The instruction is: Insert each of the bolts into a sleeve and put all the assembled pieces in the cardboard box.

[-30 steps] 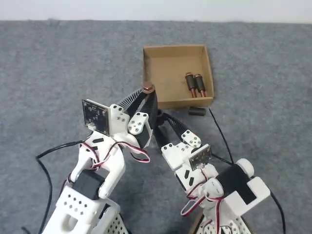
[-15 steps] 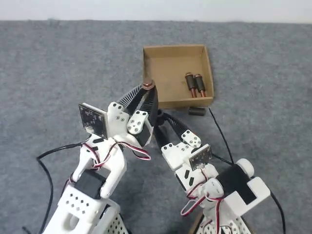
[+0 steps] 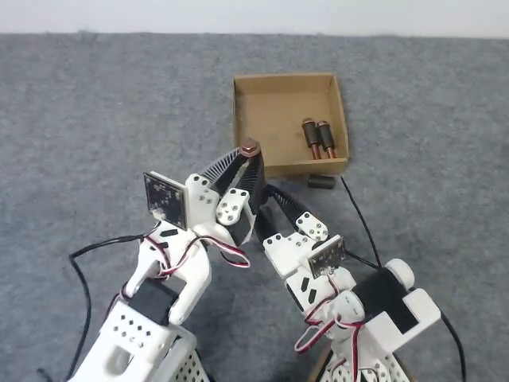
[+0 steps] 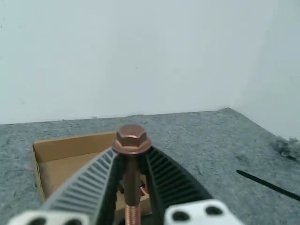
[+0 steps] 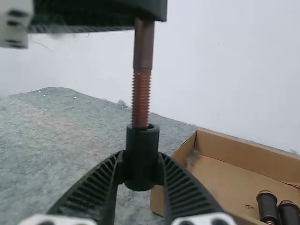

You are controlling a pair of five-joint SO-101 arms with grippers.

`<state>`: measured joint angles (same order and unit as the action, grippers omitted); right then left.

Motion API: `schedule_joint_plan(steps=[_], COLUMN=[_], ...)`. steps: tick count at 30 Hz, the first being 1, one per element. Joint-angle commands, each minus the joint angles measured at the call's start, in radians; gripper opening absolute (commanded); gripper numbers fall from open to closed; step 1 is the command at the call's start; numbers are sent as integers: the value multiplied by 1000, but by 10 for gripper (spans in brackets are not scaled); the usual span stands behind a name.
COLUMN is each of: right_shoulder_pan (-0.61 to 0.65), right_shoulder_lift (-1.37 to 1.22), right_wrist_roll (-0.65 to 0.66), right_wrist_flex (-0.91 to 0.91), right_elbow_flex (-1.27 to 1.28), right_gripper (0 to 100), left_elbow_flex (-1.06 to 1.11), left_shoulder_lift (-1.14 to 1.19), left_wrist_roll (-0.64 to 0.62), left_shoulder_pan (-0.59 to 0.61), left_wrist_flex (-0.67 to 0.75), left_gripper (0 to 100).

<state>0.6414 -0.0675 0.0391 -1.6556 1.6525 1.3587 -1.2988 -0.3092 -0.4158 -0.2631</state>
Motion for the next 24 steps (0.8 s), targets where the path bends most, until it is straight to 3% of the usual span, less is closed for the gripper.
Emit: schedule_joint_plan(steps=[1,24], right_shoulder_pan=[-13,-13], right_shoulder_lift=[5,7], right_wrist_roll=[-9,-9], right_wrist_flex=[-4,-4], right_elbow_flex=[-18,-17], right_gripper=[6,6], left_elbow_flex=[-18,-2], left_shoulder_lift=[-15,-15], left_wrist_roll=[-9,-9], left_shoulder_pan=[-6,18], left_wrist_flex=[29,100], left_gripper=[12,12])
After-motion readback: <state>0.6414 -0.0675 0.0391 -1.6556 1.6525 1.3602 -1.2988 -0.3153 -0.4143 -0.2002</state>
